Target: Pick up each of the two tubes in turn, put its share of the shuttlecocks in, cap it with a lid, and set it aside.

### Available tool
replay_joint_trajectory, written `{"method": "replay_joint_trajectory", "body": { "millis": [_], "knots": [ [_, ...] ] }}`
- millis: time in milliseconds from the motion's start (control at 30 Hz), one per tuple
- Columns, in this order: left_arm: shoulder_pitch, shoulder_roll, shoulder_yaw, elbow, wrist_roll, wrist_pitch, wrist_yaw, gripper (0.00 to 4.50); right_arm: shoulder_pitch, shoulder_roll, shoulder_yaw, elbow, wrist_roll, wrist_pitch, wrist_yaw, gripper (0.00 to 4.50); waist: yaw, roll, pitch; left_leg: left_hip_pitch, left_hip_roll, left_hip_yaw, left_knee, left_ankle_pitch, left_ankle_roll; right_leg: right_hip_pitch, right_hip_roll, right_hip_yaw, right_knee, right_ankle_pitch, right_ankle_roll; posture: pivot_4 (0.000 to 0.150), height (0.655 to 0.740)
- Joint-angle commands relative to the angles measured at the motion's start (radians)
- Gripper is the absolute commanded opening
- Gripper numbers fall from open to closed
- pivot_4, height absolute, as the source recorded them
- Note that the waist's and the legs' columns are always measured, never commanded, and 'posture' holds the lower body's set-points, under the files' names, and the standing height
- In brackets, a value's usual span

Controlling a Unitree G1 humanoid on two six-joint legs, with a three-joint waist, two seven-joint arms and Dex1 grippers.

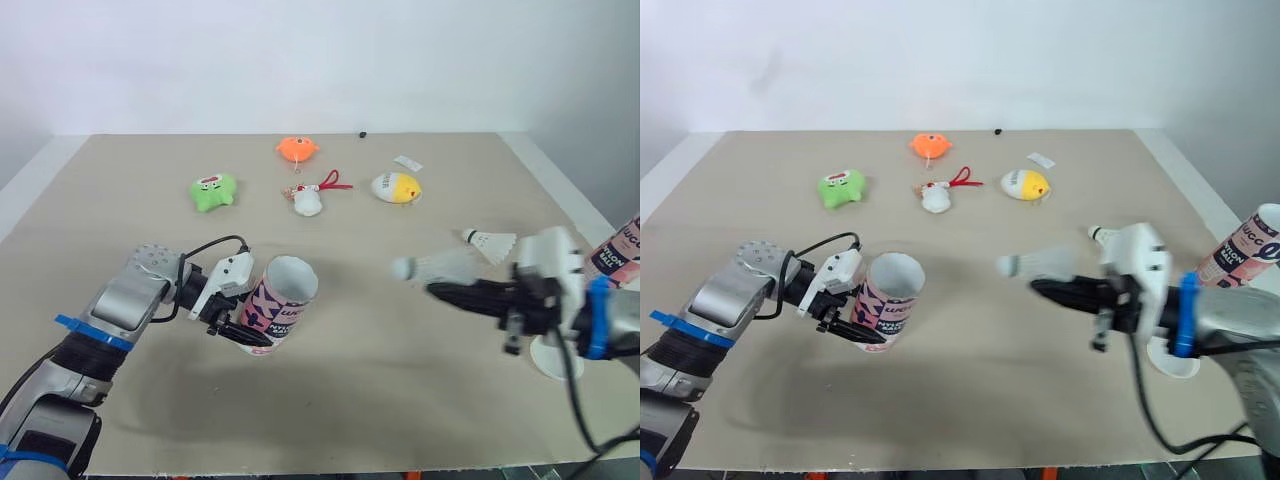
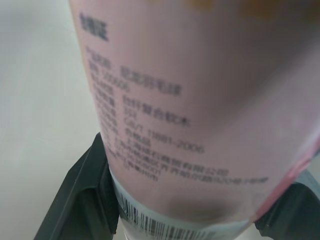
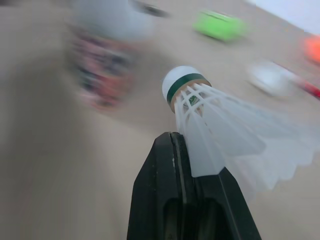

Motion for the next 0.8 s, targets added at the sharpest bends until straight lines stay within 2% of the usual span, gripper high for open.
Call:
{"method": "replay_joint_trajectory", "body": {
  "millis": [33, 200, 467, 533, 567, 633, 700, 800],
  "knots": [
    [-0.009, -0.014, -0.038, 0.022, 0.025, -0.01, 0.005, 2.75, -0.231, 0.033, 0.201, 0.019, -0.086, -0.016, 0.014, 0.05, 0.004, 0.001, 0.0, -0.001, -0.001, 0.0, 0.0, 0.0, 0.0, 0.0, 0.0, 0.0, 0.0, 0.0, 0.001, 0.15, 0.7323],
    [-0.022, -0.014, -0.038, 0.03, 0.029, -0.013, 0.003, 2.75, -0.539, 0.111, 0.403, 0.133, -0.174, -0.04, 0.097, 0.05, 0.007, -0.001, 0.001, -0.005, -0.004, -0.001, 0.0, 0.0, 0.0, -0.001, -0.003, -0.002, -0.001, -0.002, 0.002, 0.15, 0.7323],
    [-0.016, -0.007, -0.03, 0.018, 0.026, -0.006, 0.011, 2.75, -0.683, 0.141, 0.586, 0.267, -0.34, -0.151, 0.231, 0.05, 0.008, 0.0, 0.001, -0.007, -0.005, -0.006, 0.0, 0.0, 0.0, -0.002, -0.005, -0.008, 0.0, -0.002, 0.001, 0.15, 0.7323],
    [-0.012, -0.005, -0.028, 0.015, 0.025, -0.004, 0.014, 2.75, -0.712, 0.144, 0.622, 0.304, -0.388, -0.183, 0.265, 0.53, 0.005, 0.0, 0.001, -0.006, -0.005, -0.008, 0.0, 0.0, 0.0, -0.001, -0.005, -0.01, 0.0, -0.002, 0.001, 0.15, 0.7323],
    [-0.011, -0.005, -0.027, 0.014, 0.024, -0.002, 0.015, 2.75, -0.722, 0.151, 0.63, 0.323, -0.404, -0.199, 0.28, 1.19, 0.005, 0.0, 0.001, -0.005, -0.004, -0.008, 0.0, 0.0, 0.0, 0.0, -0.005, -0.012, 0.001, -0.002, 0.001, 0.15, 0.7323],
    [-0.011, -0.005, -0.027, 0.013, 0.023, 0.0, 0.016, 2.75, -0.729, 0.162, 0.622, 0.337, -0.406, -0.215, 0.3, 1.72, 0.006, 0.0, 0.0, -0.005, -0.004, -0.009, 0.0, 0.0, 0.0, 0.0, -0.005, -0.013, 0.001, -0.002, 0.001, 0.15, 0.7323],
    [-0.011, -0.006, -0.026, 0.014, 0.022, 0.001, 0.017, 2.75, -0.726, 0.164, 0.564, 0.317, -0.33, -0.181, 0.328, 2.64, 0.006, 0.0, 0.0, -0.005, -0.004, -0.01, 0.0, 0.0, 0.0, 0.0, -0.005, -0.013, 0.001, -0.002, 0.001, 0.15, 0.7323],
    [-0.01, -0.009, -0.029, 0.014, 0.022, 0.001, 0.017, 2.75, -0.705, 0.151, 0.468, 0.318, -0.24, -0.136, 0.342, 2.64, 0.006, 0.0, 0.0, -0.006, -0.005, -0.013, 0.0, 0.0, 0.0, 0.0, -0.005, -0.013, 0.001, -0.002, 0.0, 0.15, 0.7323]
  ]
}}
